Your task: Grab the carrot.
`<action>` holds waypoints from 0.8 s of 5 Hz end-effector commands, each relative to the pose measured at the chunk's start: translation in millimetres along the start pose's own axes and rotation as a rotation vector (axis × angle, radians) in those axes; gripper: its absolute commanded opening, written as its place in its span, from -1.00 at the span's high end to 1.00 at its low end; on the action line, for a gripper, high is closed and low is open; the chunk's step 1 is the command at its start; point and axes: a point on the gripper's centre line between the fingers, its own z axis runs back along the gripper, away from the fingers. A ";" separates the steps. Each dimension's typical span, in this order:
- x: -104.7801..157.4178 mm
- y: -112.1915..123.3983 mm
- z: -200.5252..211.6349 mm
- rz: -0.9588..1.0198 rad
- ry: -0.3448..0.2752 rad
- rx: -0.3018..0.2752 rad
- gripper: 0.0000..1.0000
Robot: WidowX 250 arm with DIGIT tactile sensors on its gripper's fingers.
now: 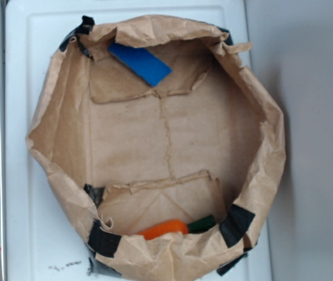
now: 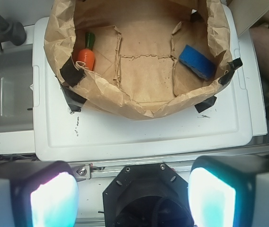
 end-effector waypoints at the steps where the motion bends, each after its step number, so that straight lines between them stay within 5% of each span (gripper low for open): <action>1: 0.0 0.0 0.0 0.000 0.000 0.000 -1.00; 3: 27.4 -30.7 3.8 0.103 -0.016 -0.020 -1.00; 4: 47.8 -26.1 -8.4 0.089 -0.036 -0.052 -1.00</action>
